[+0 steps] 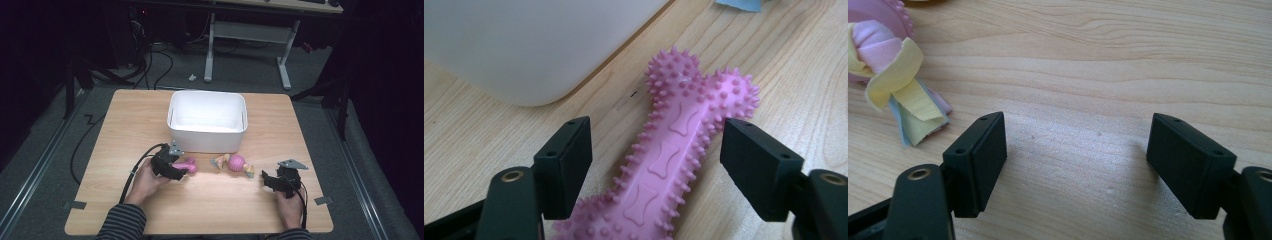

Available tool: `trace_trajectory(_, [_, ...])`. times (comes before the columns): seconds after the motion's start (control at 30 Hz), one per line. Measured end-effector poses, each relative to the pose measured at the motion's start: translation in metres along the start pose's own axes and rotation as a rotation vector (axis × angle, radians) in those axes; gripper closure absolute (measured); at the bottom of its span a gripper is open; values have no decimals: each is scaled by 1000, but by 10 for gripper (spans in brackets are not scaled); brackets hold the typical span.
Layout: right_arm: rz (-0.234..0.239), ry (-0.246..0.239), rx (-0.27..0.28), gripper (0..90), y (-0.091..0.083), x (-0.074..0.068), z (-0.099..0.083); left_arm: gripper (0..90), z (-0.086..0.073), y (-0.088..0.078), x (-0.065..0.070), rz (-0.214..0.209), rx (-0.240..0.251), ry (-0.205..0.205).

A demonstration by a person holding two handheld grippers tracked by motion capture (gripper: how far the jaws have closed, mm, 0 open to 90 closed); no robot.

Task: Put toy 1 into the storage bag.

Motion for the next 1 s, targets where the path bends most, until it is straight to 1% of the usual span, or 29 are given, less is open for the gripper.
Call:
trace_trajectory(0.17, [0, -1, 0, 242, 0, 0, 0, 330, -3, 1, -1, -14, 0, -6])
trace_trajectory(0.33, [0, -1, 0, 242, 0, 0, 0, 373, -5, 1, 0, -28, -5, 2])
trace_trajectory(0.47, [0, -1, 0, 242, 0, 0, 0, 395, -5, 2, 1, -41, -7, -2])
trace_trajectory(0.5, [0, -1, 0, 242, 0, 0, 0, 409, -7, 3, 0, -33, -17, 4])
trace_trajectory(0.53, [0, -1, 0, 242, 0, 0, 0, 409, -7, 4, 0, -21, -14, 21])
trace_trajectory(0.57, [0, -1, 0, 243, 0, 0, 0, 412, -7, 4, 1, -27, -17, 18])
trace_trajectory(0.63, [0, -1, 0, 242, 0, 0, 0, 406, -8, 6, 2, -18, -21, 24])
trace_trajectory(0.77, [0, -1, 0, 242, 0, 0, 0, 409, -8, 6, 2, -20, -21, 25])
trace_trajectory(0.9, [0, -1, 0, 243, 0, 0, 0, 430, -8, 6, 1, -27, -20, 26])
trace_trajectory(1.0, [0, -1, 0, 242, 0, 0, 0, 446, -8, 5, 2, -30, -20, 36])
Point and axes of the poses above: each handheld gripper's, and its own axes: y roughly forward along the jaws, z roughly out of its top, x roughly to its right, the point moved 10 cm from there along y, roughly forward along the jaws, and after that the axes turned 12 degrees about -y, right-handed, at the moved point
